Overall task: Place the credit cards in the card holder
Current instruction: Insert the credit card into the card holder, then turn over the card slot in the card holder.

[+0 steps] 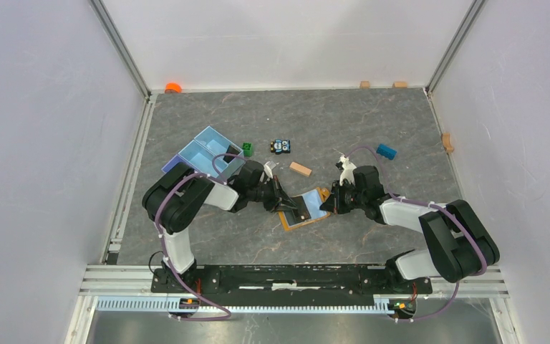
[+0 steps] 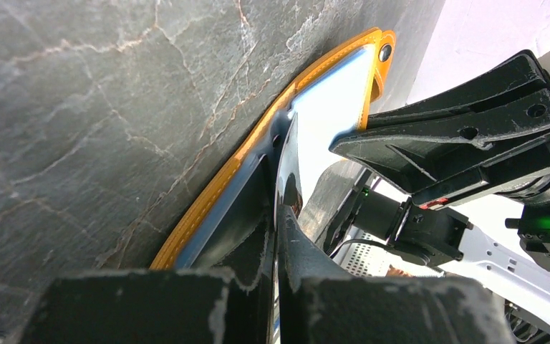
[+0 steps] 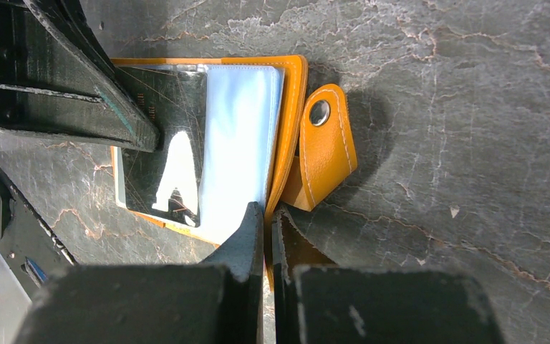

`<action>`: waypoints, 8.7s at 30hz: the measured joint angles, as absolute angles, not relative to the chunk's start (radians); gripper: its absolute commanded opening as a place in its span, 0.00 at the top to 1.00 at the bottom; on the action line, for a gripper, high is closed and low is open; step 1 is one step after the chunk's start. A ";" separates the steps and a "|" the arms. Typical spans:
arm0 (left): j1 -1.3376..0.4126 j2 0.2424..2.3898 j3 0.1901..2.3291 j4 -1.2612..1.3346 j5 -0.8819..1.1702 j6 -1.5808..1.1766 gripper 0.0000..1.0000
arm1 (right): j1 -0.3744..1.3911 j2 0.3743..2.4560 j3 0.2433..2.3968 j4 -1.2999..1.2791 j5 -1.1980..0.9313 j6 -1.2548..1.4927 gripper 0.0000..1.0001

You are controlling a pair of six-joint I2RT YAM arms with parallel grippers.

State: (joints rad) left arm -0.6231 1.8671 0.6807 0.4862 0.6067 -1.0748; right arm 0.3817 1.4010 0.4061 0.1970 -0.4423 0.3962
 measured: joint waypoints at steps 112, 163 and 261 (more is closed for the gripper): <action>-0.727 1.856 0.796 0.345 0.416 -1.048 0.64 | 0.389 1.338 0.392 0.160 -0.374 0.400 1.00; -0.801 1.908 0.969 0.157 0.334 -0.944 0.82 | 0.379 1.231 0.337 0.124 -0.333 0.408 1.00; -0.832 1.729 0.835 -0.002 0.220 -0.846 0.80 | 0.535 0.974 0.456 -0.181 -0.227 0.444 0.89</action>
